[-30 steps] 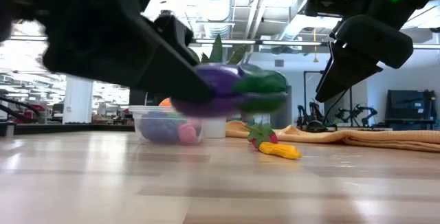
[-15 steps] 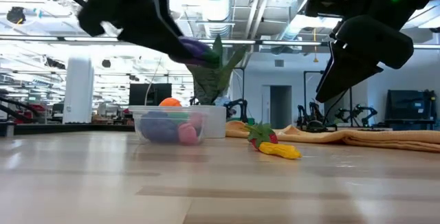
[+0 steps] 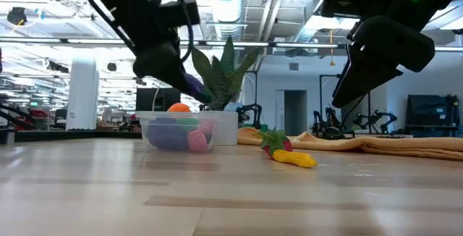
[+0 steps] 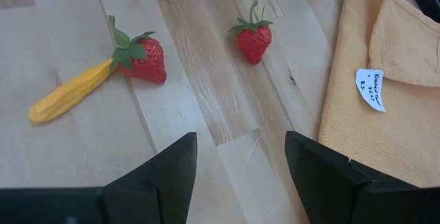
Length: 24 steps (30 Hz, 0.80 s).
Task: Pick and placing Produce into tupperware
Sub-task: Put the eggplant into the transparent bin
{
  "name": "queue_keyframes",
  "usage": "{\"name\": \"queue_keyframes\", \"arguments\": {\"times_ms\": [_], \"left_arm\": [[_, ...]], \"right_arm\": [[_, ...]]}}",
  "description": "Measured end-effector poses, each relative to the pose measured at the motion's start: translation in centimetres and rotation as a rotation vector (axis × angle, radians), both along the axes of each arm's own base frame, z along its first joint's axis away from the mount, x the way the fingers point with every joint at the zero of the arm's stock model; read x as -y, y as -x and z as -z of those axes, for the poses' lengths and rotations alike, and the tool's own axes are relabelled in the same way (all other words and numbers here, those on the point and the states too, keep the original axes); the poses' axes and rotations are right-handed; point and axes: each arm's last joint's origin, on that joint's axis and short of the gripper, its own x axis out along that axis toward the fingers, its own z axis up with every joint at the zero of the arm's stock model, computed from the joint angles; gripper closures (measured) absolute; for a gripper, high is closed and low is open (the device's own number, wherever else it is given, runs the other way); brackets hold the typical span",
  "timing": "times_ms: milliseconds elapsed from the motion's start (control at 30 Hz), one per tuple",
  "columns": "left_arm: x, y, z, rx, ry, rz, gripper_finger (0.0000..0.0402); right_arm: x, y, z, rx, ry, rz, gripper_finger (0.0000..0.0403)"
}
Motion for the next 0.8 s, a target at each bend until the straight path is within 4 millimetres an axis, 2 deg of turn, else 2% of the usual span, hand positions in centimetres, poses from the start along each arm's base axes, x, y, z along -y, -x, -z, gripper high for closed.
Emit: {"name": "queue_keyframes", "arguments": {"times_ms": [400,800], "left_arm": [[-3.0,-0.5,0.3,-0.005,0.09,-0.08,0.0235],[-3.4,-0.5,0.4,-0.011,0.124,-0.075,0.0173]], "right_arm": [[0.0,0.0,0.4,-0.017,0.01,0.0,0.0189],[0.0,0.0,0.3,-0.013,0.007,0.0,0.0189]]}}
